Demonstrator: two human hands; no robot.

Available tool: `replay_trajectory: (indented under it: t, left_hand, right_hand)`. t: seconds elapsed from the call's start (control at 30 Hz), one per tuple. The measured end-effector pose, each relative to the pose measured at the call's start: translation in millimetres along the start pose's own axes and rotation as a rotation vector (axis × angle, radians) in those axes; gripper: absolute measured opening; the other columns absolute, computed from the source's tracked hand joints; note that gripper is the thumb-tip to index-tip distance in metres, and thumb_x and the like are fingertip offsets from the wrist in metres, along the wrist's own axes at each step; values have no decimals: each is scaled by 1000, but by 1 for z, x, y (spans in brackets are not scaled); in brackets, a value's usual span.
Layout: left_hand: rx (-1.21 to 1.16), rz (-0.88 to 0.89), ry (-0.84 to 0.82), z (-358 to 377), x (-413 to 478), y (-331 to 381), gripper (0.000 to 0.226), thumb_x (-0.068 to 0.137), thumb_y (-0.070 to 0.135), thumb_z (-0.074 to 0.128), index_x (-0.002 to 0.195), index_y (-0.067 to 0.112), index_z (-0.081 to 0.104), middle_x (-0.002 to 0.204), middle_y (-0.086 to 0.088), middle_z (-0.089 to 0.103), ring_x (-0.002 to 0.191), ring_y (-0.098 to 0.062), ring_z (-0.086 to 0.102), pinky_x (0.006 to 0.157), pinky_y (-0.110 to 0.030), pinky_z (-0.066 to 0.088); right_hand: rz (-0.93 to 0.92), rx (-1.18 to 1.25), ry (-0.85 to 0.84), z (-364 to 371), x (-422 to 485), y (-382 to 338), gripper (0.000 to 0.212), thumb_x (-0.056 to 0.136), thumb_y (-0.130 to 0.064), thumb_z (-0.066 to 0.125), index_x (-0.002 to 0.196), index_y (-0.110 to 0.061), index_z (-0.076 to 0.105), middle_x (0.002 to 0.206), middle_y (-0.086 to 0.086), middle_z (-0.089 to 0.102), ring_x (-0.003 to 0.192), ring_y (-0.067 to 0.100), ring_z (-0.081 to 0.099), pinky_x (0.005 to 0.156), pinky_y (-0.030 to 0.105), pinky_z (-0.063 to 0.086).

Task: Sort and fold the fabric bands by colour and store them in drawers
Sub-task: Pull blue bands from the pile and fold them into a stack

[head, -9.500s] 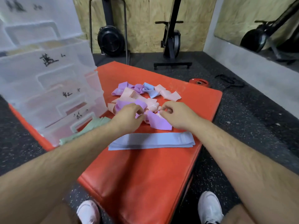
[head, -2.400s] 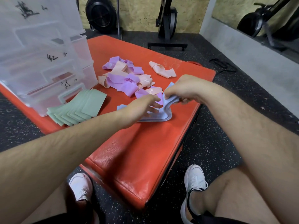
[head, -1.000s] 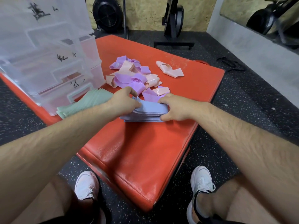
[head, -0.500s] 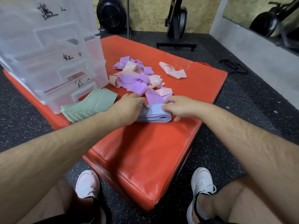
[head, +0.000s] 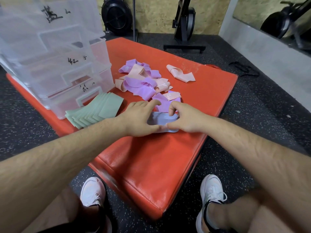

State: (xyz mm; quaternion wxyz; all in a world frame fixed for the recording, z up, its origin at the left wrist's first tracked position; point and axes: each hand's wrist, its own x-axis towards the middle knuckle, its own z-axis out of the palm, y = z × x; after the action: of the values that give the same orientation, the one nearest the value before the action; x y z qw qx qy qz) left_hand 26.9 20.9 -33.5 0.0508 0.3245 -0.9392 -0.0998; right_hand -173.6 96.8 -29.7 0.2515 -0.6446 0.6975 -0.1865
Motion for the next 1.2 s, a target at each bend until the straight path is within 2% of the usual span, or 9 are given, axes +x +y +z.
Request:
replay_trajectory:
  t: [0.1, 0.3, 0.57, 0.7, 0.77, 0.83, 0.9, 1.0, 1.2]
  left_hand:
    - [84, 31, -93, 10, 2, -8, 82, 85, 66, 57, 151, 26, 28, 140, 1, 48, 135, -23, 40, 111, -39, 26]
    - [189, 126, -98, 2, -2, -16, 74, 81, 68, 60, 142, 32, 37, 122, 5, 50, 114, -20, 50, 98, -37, 37]
    - [117, 97, -55, -7, -8, -7, 63, 84, 48, 66, 139, 34, 38, 119, 4, 52, 113, -22, 53, 104, -41, 33]
    - [-56, 2, -160, -9, -14, -11, 65, 86, 43, 67, 142, 36, 35, 124, 2, 51, 110, -21, 57, 94, -38, 46]
    - [-97, -27, -222, -10, -18, -14, 62, 89, 39, 66, 142, 37, 36, 120, 2, 52, 94, -16, 63, 82, -29, 50]
    - [-294, -65, -227, -17, -20, -17, 56, 89, 34, 69, 139, 35, 41, 116, 4, 58, 81, -14, 68, 73, -28, 56]
    - [-550, -128, -193, -26, -23, -23, 49, 90, 32, 70, 134, 32, 49, 113, 4, 66, 92, -15, 70, 81, -31, 57]
    - [-985, -253, -184, -30, -33, -28, 35, 91, 27, 70, 124, 26, 57, 101, -2, 72, 88, -15, 70, 74, -29, 54]
    - [-1207, -336, -41, -28, -47, -37, 26, 93, 18, 68, 118, 16, 61, 88, -5, 68, 79, -18, 64, 68, -32, 52]
  right_hand:
    - [-83, -66, 22, 4, -7, 2, 39, 72, -27, 81, 87, -26, 45, 76, -4, 53, 60, 14, 41, 56, 33, 35]
    - [-127, -85, 10, 5, -10, 4, 43, 75, -30, 80, 107, -25, 52, 100, -10, 58, 89, 15, 60, 79, 33, 50]
    - [-124, -111, 11, -1, -9, 3, 30, 83, -33, 75, 102, -29, 53, 93, -14, 61, 82, 9, 60, 71, 29, 46]
    - [-93, -87, -23, -4, -9, 4, 29, 83, -33, 75, 102, -29, 54, 91, -14, 62, 81, 10, 60, 67, 24, 43]
    - [-47, -59, -49, 0, -8, 5, 28, 82, -32, 76, 101, -28, 55, 91, -12, 63, 79, 11, 60, 65, 25, 43]
    - [1, 77, 9, 1, -2, 1, 29, 82, -27, 78, 103, -24, 57, 94, -7, 67, 80, 12, 61, 69, 27, 47]
    - [60, 382, 81, -2, 4, -9, 35, 84, -19, 78, 112, -14, 57, 100, 6, 72, 83, 17, 66, 79, 35, 54]
    - [171, 852, 146, 4, 13, -28, 46, 85, -13, 77, 123, -9, 52, 109, 19, 71, 92, 26, 73, 82, 44, 62]
    - [227, 1306, 107, 33, 24, -62, 19, 88, -1, 69, 107, 1, 69, 93, 14, 73, 93, 29, 70, 93, 44, 58]
